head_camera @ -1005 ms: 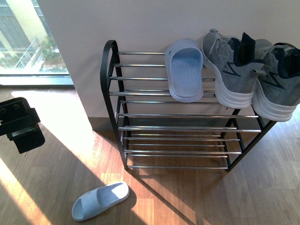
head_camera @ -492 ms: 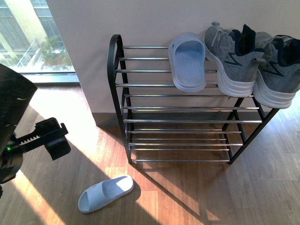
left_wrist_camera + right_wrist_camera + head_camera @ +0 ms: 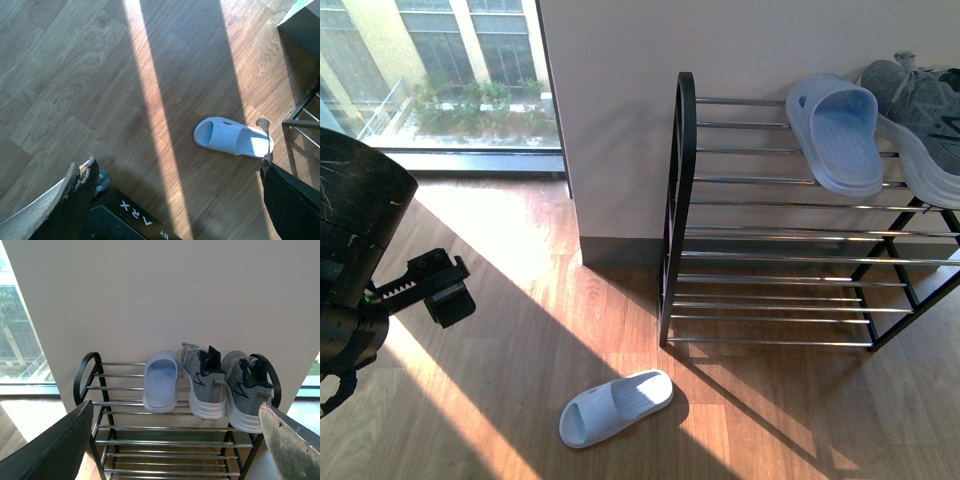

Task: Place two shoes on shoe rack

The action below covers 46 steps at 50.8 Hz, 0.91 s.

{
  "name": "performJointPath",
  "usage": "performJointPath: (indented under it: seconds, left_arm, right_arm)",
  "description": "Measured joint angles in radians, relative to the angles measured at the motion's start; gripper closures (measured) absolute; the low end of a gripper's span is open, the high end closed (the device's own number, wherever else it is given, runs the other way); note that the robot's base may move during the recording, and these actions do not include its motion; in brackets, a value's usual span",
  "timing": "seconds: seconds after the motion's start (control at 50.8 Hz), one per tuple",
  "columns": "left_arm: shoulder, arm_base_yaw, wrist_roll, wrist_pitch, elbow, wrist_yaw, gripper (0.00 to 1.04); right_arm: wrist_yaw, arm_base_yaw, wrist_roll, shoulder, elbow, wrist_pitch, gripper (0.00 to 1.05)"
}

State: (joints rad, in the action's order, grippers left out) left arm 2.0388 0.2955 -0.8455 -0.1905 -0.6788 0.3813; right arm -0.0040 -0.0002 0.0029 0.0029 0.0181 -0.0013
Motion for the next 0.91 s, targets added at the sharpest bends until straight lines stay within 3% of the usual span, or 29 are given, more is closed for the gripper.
performJointPath:
  seconds: [0.906]
  left_arm:
    - [0.004, 0.023, 0.005, -0.039, 0.0, 0.034, 0.09]
  right_arm:
    - [0.005, 0.0, 0.0, 0.0, 0.0, 0.0, 0.09]
